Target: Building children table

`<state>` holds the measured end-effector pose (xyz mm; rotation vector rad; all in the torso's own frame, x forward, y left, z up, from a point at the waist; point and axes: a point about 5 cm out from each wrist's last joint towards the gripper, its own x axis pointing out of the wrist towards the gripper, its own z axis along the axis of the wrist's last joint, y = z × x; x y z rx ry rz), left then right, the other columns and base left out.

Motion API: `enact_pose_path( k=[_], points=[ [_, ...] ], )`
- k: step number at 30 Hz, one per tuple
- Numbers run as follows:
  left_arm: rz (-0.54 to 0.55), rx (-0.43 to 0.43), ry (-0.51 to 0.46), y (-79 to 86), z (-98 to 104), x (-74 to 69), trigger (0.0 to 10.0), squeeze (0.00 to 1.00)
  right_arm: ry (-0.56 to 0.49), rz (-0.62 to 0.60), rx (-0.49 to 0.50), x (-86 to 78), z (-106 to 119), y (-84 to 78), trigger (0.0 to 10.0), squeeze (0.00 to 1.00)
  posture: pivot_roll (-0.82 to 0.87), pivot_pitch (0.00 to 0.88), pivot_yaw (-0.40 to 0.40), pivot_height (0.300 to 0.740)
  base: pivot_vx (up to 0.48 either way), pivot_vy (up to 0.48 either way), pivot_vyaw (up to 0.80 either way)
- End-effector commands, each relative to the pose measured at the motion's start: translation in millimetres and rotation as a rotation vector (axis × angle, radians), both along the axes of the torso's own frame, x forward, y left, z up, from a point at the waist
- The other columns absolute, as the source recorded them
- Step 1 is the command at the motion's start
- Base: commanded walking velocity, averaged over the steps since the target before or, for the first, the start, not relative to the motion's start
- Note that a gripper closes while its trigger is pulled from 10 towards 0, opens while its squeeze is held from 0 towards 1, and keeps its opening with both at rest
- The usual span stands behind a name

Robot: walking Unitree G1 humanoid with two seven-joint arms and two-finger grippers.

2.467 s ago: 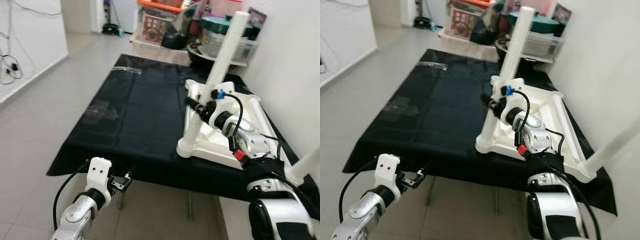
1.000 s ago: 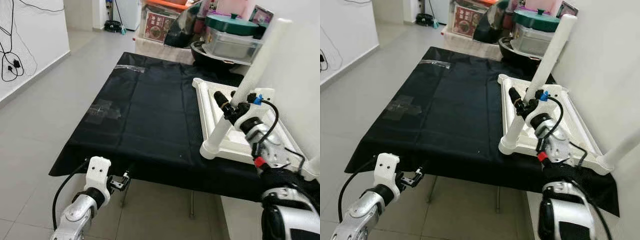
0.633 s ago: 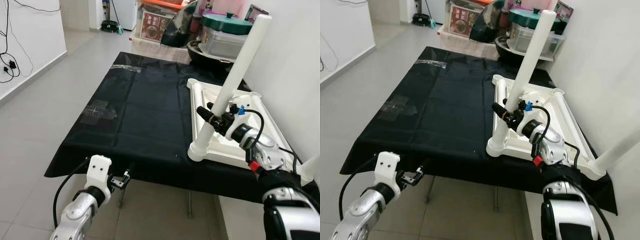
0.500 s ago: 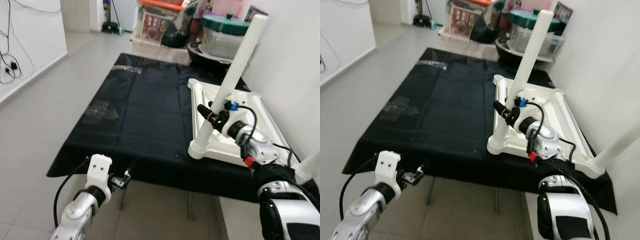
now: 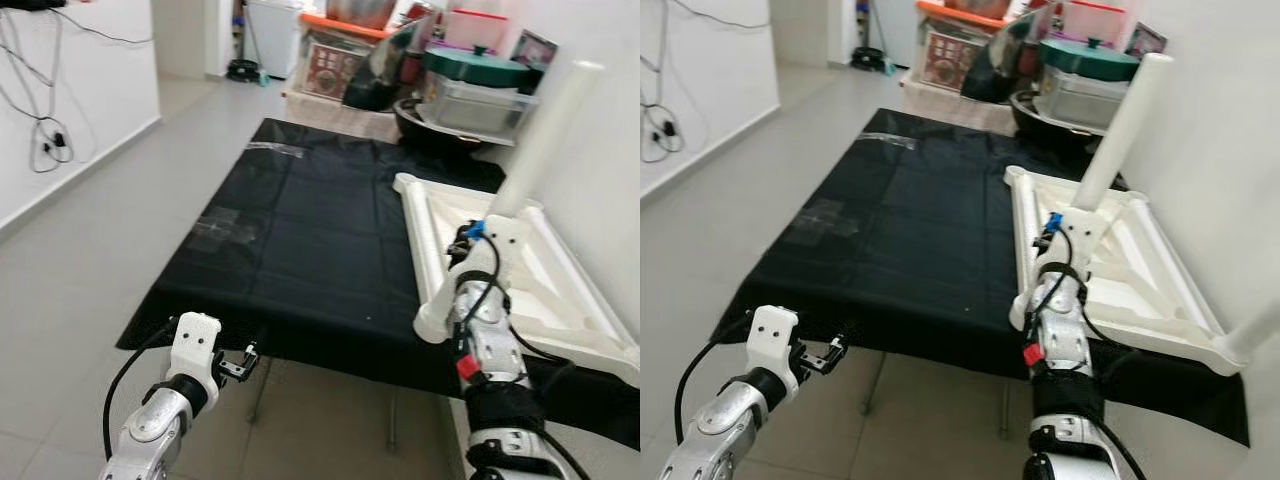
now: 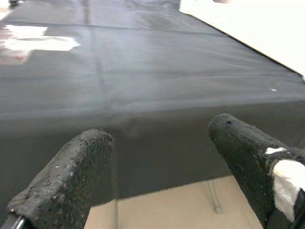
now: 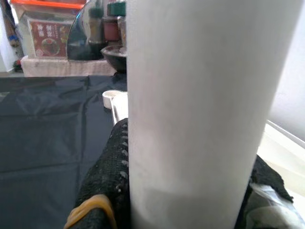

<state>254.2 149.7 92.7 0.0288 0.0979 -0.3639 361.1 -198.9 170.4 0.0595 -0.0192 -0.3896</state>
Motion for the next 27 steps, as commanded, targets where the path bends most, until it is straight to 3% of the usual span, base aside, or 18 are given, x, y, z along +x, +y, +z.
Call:
enact_pose_path(
  k=[1, 2, 3, 7, 8, 9, 11, 13, 14, 16, 24, 25, 26, 27],
  points=[
    [-0.008, -0.001, 0.018, -3.8, -4.5, 0.2, 10.0, 0.0, 0.057, 0.018, 0.002, 1.8, -13.8, -8.8, 10.0, 0.0, 0.05, 0.0, -0.16, 0.74, 0.0, 0.0, 0.0],
    [-0.008, -0.001, 0.018, -3.8, -4.5, 0.2, 10.0, 0.0, 0.057, 0.018, 0.002, 1.8, -13.8, -8.8, 10.0, 0.0, 0.05, 0.0, -0.16, 0.74, 0.0, 0.0, 0.0],
    [-0.006, -0.001, 0.018, -3.7, -4.6, 0.2, 10.0, 0.0, 0.017, 0.024, 0.002, 5.1, -5.8, -12.7, 10.0, 1.0, 0.06, 0.0, -0.165, 0.74, 0.0, 0.0, 0.0],
    [-0.003, -0.003, 0.018, -3.6, -4.8, -0.1, 10.0, 0.0, -0.034, 0.077, 0.029, 10.9, 10.0, -16.5, 10.0, 1.0, 0.06, 0.0, -0.165, 0.74, 0.0, 0.0, 0.0],
    [-0.001, -0.004, 0.018, -3.6, -4.9, -0.4, 10.0, 0.0, -0.069, 0.12, 0.005, 13.0, 19.9, -17.9, 10.0, 0.0, 0.06, 0.0, -0.165, 0.74, 0.0, 0.0, 0.0],
    [-0.001, -0.004, 0.018, -3.6, -4.9, -0.4, 10.0, 0.0, -0.069, 0.12, 0.005, 13.0, 19.9, -17.9, 10.0, 0.0, 0.06, 0.0, -0.165, 0.74, 0.0, 0.0, 0.0],
    [-0.001, -0.003, 0.019, -3.7, -4.9, -1.1, 10.0, 0.0, -0.18, 0.365, 0.057, 17.1, 39.1, -13.2, 10.0, 0.0, 0.06, 0.0, -0.165, 0.74, 0.0, 0.0, 0.0],
    [-0.001, -0.001, 0.018, -2.9, -4.7, -0.9, 10.0, 0.0, -0.229, 0.575, 0.039, 13.9, 48.4, -9.2, 10.0, 0.0, 0.06, 0.0, -0.164, 0.74, 0.0, 0.0, 0.0],
    [-0.001, -0.001, 0.018, -2.9, -4.7, -0.9, 10.0, 0.0, -0.229, 0.575, 0.039, 13.9, 48.4, -9.2, 10.0, 0.0, 0.06, 0.0, -0.164, 0.74, 0.0, 0.0, 0.0],
    [-0.001, 0.001, 0.016, -2.4, -4.3, -0.1, 10.0, 0.0, -0.207, 0.714, -0.005, 10.3, 48.2, -5.3, 10.0, 0.0, 0.06, 0.0, -0.163, 0.74, 0.0, 0.0, 0.0],
    [-0.003, 0.005, 0.012, -2.5, -3.7, 1.1, 10.0, 0.0, -0.128, 0.934, -0.056, 8.5, 39.0, -3.9, 10.0, 0.0, 0.06, 0.0, -0.164, 0.74, 0.0, 0.0, 0.0],
    [-0.002, 0.007, 0.011, -2.2, -3.6, 1.2, 10.0, 0.0, -0.09, 0.902, -0.096, 11.7, 33.9, -7.3, 0.0, 0.0, 0.06, 0.0, -0.165, 0.74, 0.0, 0.0, 0.0],
    [-0.002, 0.007, 0.011, -2.2, -3.6, 1.2, 10.0, 0.0, -0.09, 0.902, -0.096, 11.7, 33.9, -7.3, 0.0, 0.0, 0.06, 0.0, -0.165, 0.74, 0.0, 0.0, 0.0],
    [-0.001, 0.008, 0.01, -2.0, -3.4, 1.3, 10.0, 0.0, -0.038, 0.82, -0.127, 15.4, 26.5, -12.9, 0.0, 0.0, 0.07, 0.0, -0.165, 0.74, 0.0, 0.0, 0.0]
  ],
)
